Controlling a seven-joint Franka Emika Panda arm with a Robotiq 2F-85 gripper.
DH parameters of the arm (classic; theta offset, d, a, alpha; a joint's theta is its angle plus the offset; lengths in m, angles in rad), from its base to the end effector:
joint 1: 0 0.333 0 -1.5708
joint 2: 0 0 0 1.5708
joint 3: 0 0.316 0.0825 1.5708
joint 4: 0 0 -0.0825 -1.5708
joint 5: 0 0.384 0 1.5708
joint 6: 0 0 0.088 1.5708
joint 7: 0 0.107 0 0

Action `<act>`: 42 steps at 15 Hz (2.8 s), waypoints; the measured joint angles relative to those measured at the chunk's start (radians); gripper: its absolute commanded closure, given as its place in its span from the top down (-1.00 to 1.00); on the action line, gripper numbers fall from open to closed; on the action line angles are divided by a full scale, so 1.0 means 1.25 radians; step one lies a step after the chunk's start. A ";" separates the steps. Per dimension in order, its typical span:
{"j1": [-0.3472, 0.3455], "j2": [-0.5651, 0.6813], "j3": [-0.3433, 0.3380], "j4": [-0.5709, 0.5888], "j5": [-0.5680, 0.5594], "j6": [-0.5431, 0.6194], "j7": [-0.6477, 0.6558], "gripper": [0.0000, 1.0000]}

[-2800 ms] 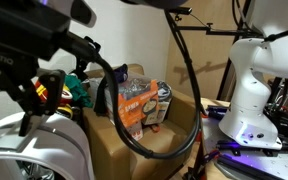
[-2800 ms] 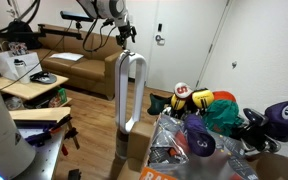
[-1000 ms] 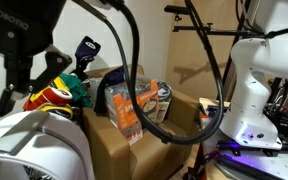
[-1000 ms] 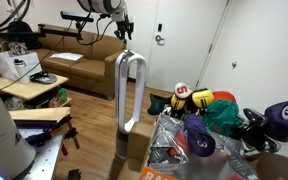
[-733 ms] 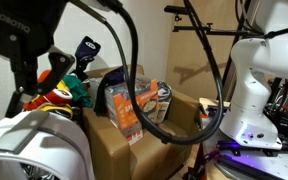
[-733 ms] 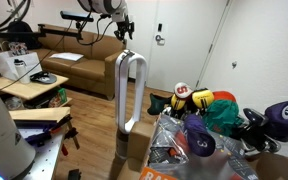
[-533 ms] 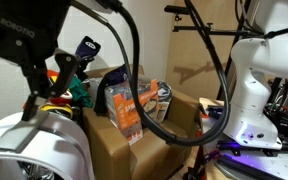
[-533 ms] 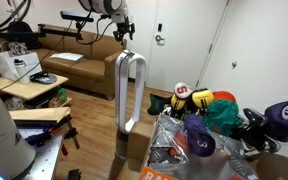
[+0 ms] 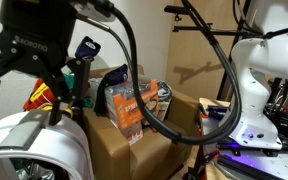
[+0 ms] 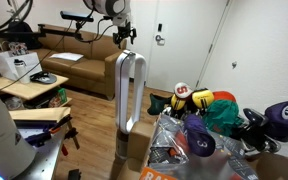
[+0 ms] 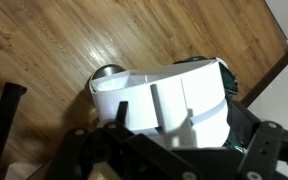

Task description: Remove the remote from the fan then place it on the left arm of the couch

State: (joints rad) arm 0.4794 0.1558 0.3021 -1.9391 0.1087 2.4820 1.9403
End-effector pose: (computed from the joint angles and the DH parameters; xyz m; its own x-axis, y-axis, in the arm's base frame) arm 0.4495 0.4348 0.4500 0.3484 -0.8987 -0.2663 -0.9161 -0.2664 -0.2996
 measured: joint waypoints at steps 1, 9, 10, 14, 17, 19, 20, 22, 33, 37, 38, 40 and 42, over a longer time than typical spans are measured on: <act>-0.004 0.003 0.000 0.000 0.009 -0.004 -0.008 1.00; -0.034 0.035 0.000 0.026 0.033 -0.128 -0.159 1.00; -0.036 0.041 -0.001 0.035 0.032 -0.141 -0.189 1.00; -0.038 0.061 -0.008 0.070 0.022 -0.175 -0.313 1.00; -0.038 0.076 -0.013 0.086 -0.004 -0.183 -0.376 1.00; -0.038 0.088 -0.017 0.093 -0.030 -0.183 -0.403 1.00; -0.037 0.093 -0.019 0.097 -0.041 -0.182 -0.413 1.00; -0.036 0.100 -0.021 0.106 -0.058 -0.181 -0.431 0.47; -0.017 0.109 -0.027 0.124 -0.126 -0.111 -0.436 -0.80; -0.012 0.108 -0.029 0.123 -0.129 -0.108 -0.436 -0.80; -0.009 0.107 -0.029 0.122 -0.132 -0.108 -0.433 -0.80; 0.001 0.100 -0.033 0.120 -0.151 -0.097 -0.415 -0.80; 0.017 0.091 -0.035 0.119 -0.186 -0.079 -0.385 -0.80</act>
State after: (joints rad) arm 0.5007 0.2693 0.2586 -1.7907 -0.1244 2.3828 1.4590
